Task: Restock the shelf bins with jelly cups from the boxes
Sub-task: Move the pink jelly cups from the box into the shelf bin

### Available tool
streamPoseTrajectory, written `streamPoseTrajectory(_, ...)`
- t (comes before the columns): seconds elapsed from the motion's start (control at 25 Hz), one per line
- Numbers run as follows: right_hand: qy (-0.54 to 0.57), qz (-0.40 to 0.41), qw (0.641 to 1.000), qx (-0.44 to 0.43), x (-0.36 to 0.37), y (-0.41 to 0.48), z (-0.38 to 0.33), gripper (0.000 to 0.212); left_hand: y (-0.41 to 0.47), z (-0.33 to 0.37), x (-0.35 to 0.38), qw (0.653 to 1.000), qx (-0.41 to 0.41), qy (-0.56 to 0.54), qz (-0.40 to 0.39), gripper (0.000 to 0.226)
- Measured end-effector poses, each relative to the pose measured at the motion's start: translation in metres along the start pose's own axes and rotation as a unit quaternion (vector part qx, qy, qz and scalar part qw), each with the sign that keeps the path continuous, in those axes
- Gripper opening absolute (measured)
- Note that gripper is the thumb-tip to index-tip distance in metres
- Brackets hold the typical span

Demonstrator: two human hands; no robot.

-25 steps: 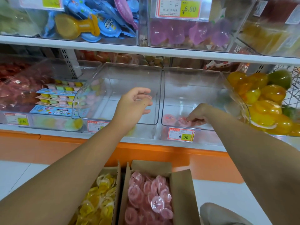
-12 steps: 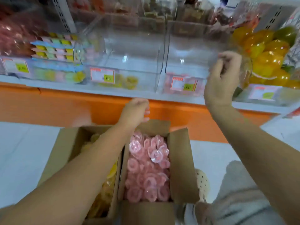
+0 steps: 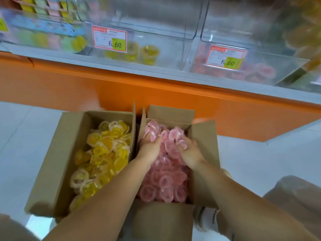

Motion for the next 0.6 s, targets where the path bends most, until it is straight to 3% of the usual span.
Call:
streamPoseTrajectory(0.28, -0.133, -0.047, 0.987, 0.081, -0.003, 0.072, -0.008, 0.061, 0.063, 0.006, 0.015, 0.996, -0.056, 0.064, 0.012, 0.064)
streamPoseTrajectory(0.44, -0.086, -0.066, 0.985, 0.132, -0.004, 0.095, -0.012, 0.059, 0.090, 0.003, 0.012, 0.999, -0.023, 0.028, 0.015, 0.055)
streamPoseTrajectory(0.6, -0.031, -0.097, 0.983, 0.151, -0.010, 0.090, -0.015, 0.060, 0.089, 0.005, 0.010, 0.998, -0.050, 0.007, -0.021, 0.057)
Point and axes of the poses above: each hand's wrist, its own y-axis towards the middle knuckle, its own x-axis out of the palm, z = x × y, the point moved 2 cm from there along y, towards the middle knuckle, and after that the axes turned 10 degrees about -z, right-handed, at the moved point
